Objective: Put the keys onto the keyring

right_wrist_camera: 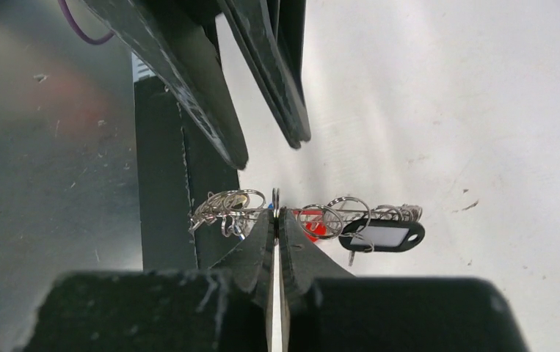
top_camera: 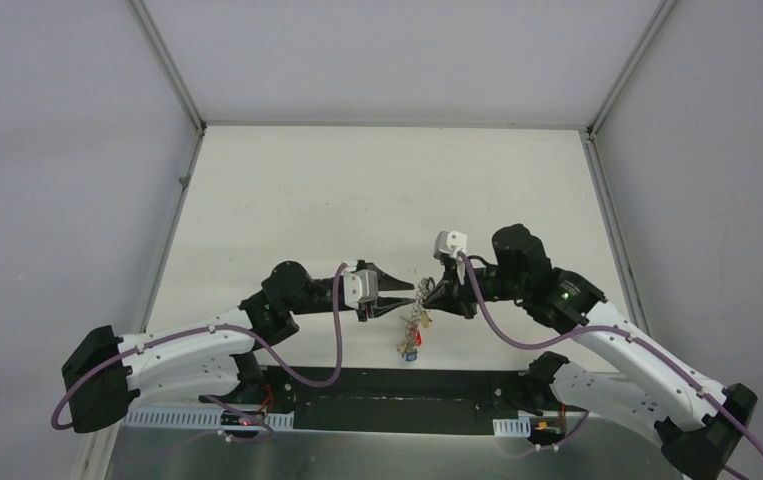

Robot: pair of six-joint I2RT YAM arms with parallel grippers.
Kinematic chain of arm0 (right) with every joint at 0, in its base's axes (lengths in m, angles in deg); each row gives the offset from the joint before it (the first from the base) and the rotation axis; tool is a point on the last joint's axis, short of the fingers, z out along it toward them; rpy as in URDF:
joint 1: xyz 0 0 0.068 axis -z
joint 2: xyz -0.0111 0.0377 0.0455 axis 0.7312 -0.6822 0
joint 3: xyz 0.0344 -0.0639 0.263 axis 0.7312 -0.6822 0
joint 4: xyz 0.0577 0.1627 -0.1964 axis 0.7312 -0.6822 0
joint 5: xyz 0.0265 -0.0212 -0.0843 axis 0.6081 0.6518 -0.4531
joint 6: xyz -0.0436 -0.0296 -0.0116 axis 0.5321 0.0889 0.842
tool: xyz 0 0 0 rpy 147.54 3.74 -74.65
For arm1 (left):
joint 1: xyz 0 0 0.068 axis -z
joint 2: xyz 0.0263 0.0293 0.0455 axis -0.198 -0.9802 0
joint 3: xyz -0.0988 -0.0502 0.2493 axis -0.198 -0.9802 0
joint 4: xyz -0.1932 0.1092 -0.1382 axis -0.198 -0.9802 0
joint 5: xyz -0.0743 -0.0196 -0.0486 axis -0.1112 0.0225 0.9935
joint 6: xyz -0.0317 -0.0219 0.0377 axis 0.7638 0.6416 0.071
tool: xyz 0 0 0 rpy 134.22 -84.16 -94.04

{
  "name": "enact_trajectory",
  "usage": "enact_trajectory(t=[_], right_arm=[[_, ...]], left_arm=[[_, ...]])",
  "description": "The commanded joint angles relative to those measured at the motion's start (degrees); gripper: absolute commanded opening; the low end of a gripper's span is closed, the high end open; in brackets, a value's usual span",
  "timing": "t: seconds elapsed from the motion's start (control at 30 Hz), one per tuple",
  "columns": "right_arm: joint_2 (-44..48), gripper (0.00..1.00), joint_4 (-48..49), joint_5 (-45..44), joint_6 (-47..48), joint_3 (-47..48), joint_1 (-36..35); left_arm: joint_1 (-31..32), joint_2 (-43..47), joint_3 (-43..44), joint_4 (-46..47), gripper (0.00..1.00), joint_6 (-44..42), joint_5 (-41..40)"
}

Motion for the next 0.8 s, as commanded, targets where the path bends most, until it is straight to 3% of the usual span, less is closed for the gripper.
enact_trajectory(t=[0.0, 0.33, 0.77], right_arm=[[-2.4, 0.0, -5.1, 0.9, 3.6, 5.9, -0.1], [-9.0, 0.0, -15.6, 2.3, 8.5, 12.2, -0.1], [-11.2, 0.0, -16.7, 3.9, 9.0, 13.5, 0.0]], left_arm=[[0.4, 2.6, 3.6, -8.0, 0.32, -3.5, 0.0], [0.3, -0.9, 11.5, -25.0, 0.37, -9.0, 4.6], [0.3, -9.2, 15.9, -24.4, 0.37, -6.9, 9.8]])
